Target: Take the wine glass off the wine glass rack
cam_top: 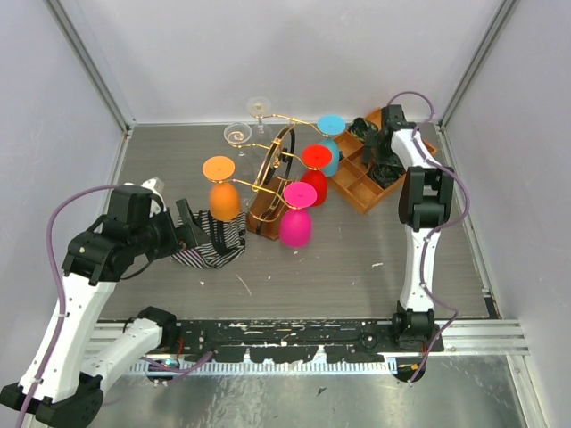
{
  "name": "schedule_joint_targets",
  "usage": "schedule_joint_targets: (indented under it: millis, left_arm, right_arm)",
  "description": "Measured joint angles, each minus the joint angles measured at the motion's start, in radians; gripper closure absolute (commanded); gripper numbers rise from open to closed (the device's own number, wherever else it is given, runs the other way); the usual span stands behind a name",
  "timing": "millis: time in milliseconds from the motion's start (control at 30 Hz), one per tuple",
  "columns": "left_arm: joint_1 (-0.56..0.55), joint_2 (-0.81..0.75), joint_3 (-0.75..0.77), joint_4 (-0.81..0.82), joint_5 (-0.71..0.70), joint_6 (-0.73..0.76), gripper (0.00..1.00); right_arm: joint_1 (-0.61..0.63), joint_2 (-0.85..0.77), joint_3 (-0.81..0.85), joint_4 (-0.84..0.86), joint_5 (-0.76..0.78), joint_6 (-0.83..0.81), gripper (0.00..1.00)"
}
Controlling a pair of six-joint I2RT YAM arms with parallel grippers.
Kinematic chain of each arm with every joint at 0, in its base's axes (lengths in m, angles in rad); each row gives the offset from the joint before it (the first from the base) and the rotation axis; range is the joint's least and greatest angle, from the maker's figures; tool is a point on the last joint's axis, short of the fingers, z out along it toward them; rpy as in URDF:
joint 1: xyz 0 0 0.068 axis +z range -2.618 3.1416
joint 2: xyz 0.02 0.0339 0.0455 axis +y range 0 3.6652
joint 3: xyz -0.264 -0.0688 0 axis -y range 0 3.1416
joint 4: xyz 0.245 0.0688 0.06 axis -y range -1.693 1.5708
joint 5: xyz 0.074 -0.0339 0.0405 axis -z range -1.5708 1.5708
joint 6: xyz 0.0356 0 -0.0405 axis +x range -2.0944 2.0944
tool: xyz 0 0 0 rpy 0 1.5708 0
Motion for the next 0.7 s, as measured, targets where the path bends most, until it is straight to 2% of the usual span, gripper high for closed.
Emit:
schedule_joint_targets:
  millis: [133,300,533,700]
  left_arm:
    - [0.0,0.0,0.0,0.0,0.003,-0.005,0.02]
    - [0.0,-0.002,0.0,-0.001,0.004,-0.008,0.02]
    - [0.0,-0.018,0.0,-0.002,0.011,-0.011,0.02]
    - [0.0,-0.021,0.0,-0.002,0.014,-0.011,0.02]
  right_arm:
    - [-0.036,0.044,0.043,-0.018,-0.033,0.143,0.0]
    - [-0.106,0.02,0.017,-0.054,-0.121,0.303,0.0]
    - [-0.149,-0.094,-0.174,0.003,-0.077,0.481,0.0]
    - [-0.155,-0.108,-0.191,-0.006,-0.047,0.587,0.0]
